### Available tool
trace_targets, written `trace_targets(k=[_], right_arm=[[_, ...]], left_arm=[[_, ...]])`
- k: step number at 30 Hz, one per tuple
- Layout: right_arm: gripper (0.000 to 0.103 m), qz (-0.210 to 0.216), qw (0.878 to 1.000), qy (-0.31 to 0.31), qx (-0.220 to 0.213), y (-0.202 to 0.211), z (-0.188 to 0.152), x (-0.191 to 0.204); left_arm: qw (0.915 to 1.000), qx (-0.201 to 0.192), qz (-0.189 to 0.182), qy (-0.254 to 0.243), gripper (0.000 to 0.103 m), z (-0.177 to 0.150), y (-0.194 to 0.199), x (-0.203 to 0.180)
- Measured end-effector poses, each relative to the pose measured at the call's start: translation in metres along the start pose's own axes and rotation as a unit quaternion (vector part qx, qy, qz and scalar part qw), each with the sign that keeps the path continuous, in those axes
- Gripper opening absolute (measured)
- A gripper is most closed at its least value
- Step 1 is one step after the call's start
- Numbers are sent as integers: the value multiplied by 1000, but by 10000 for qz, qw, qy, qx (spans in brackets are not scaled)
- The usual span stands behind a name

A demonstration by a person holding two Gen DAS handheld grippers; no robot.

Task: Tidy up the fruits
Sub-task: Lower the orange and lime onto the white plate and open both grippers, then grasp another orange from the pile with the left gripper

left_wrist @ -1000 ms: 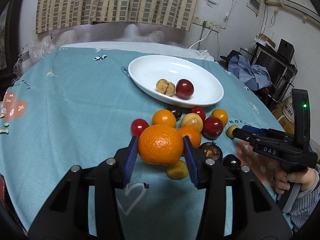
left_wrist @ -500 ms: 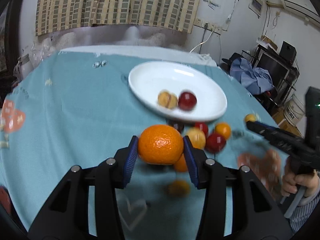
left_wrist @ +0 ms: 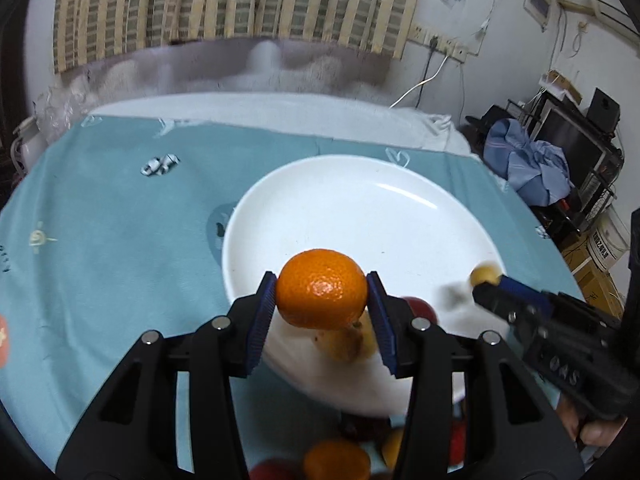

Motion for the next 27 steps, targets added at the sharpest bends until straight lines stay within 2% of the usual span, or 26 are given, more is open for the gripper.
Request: trace_targets(k=[1,3,7,9,12,13,15,19,22,24,27], right_arm=[[29,-43,10000,51,18,-1,0,0],[30,-132,9998,117,-32,0,0,0],[31,14,10000,9,-74,13,0,1],[31,119,9995,-25,-279,33,3,4],[65,194,9970,-104,-746,71,2,7],[65,221,9955,-126,-918,82,1,9],[65,296,9943,-52,-1023,100,-11,12],[65,257,9948,-189,-968,108,-46,5],[65,225,9974,-288,-622,98,-66,-2],[65,178,9980,-292,-531,93,-68,-4],[65,107,9982,-330,-498,90,-66,-6]], left_arm=[[10000,7,13,36,49,0,-5,1],[10000,-9,55,3,63,-3,-8,1],[9998,-133,73,-108,64,-5,5,0],[9996,-247,96,-123,65,-8,21,0],[9986,-422,246,-184,66,-19,48,3],[9982,-470,308,-221,68,-26,58,4],[9972,-569,420,-254,80,-40,73,7],[9964,-499,596,-325,80,-72,88,13],[9952,-422,741,-471,80,-87,88,12],[9944,-485,776,-533,80,-87,88,12],[9951,-416,635,-632,80,-88,83,9]])
Point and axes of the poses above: each gripper's, at about its wrist camera, not at the fingertips, and y roughly against the way its jaws point, x to its left, z to its top, the point moved 4 cm from there along -y, roughly the way its jaws point, and after that the axes turned 1 degree about -x, right-handed, at the moved point
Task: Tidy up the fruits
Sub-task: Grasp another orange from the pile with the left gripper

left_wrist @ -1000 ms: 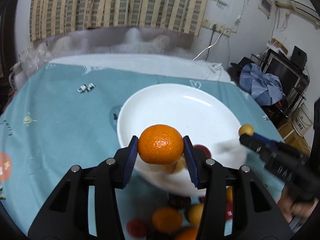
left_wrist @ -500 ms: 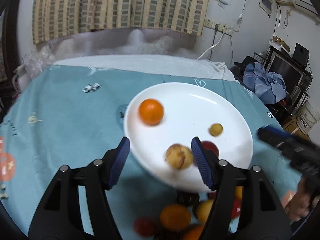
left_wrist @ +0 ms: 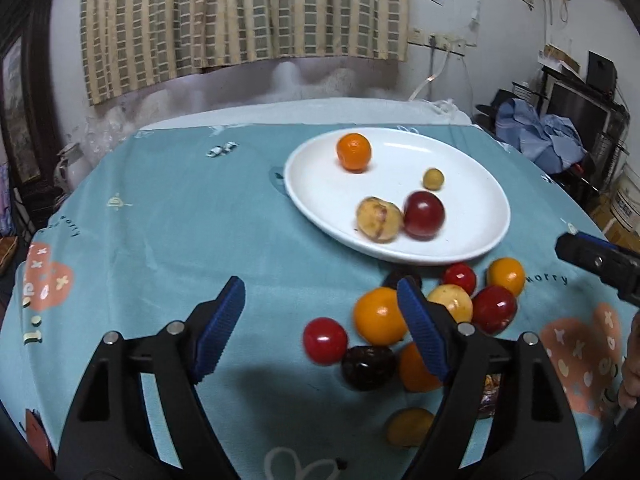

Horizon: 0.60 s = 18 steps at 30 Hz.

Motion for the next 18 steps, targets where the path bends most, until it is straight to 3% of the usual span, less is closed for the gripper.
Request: trace_targets(k=[7,10,13,18], right_arm=[[65,-51,9998,-121,170,-8,-4,-5],[65,-55,9998,-99,166,-8,-4,-6],[65,-64,9998,-120,175,-8,-5,-6],[65,-52,9997,-205,150,-7,-5,-9]], left_arm=[[9988,214,66,-438,82,-7,-19,-16],[9988,274,-18,-403,83,-7,-23,-13],[9990,215,135,-378,89,-6,-21,-2],[9997,157,155,-122,85,-3,-17,12]])
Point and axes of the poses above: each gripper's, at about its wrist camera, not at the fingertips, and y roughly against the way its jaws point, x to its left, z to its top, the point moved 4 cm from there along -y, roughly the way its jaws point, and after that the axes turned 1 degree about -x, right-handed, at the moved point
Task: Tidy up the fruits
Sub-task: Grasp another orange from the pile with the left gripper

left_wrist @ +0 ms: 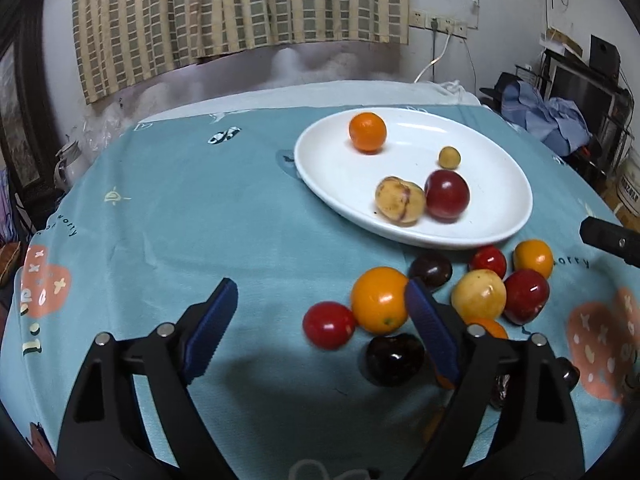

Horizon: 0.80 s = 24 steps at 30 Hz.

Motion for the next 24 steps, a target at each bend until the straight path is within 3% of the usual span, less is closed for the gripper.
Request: trace_targets(k=[7,8,11,14,19,24], right_arm=[[65,-40,10000,71,34,-3,-1,1],[65,-50,10000,70,48,-4,-1,0],[65,-63,9999,36,78,-5,-1,-2],[65,-84,9998,14,203,-11,-3,-4],[65,-89,9981,-133,587,-31,-9,-13],[65,-12,9986,-137,505,-34,-9,-11]], left_arm=[[9976,22,-172,-666,61,0,-10,-30],[9974,85,-316,-647,52,1,-12,-31],[9967,232,-618,-469,44,1,-18,-28],[9950,362,-876,-304,42,-1,-21,-23],[9944,361,-920,-374,38,-5,-17,-28],[9949,345,-873,-372,38,-6,-16,-31]])
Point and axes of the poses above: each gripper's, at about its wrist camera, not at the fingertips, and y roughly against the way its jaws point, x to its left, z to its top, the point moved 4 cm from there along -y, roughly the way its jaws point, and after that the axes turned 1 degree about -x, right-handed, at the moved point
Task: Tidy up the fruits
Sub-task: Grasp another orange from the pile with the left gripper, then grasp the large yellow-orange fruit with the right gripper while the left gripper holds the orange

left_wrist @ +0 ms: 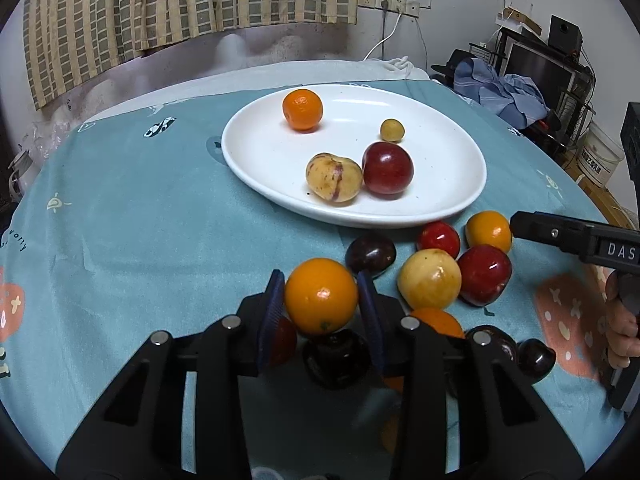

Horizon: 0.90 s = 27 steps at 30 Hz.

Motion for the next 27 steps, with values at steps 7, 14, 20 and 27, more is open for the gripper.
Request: trace_targets(k=[7,14,20,27], right_arm=[[50,772,9962,-288,285,-11,1,5],[39,1385,9855,-772,607,-20,-2,5],[37,1398,9851,-804,597,-19,-3,6],[37,1369,9853,-827,597,-19,-1,4]], left_arm=[[9999,-17,-62,131,38,1,-3,1],[9994,66,-326,140,38,0,-1,-3],[9991,36,-328,273,41,1,-6,2],[9984,134,-483,249,38,-1,-3,-2]])
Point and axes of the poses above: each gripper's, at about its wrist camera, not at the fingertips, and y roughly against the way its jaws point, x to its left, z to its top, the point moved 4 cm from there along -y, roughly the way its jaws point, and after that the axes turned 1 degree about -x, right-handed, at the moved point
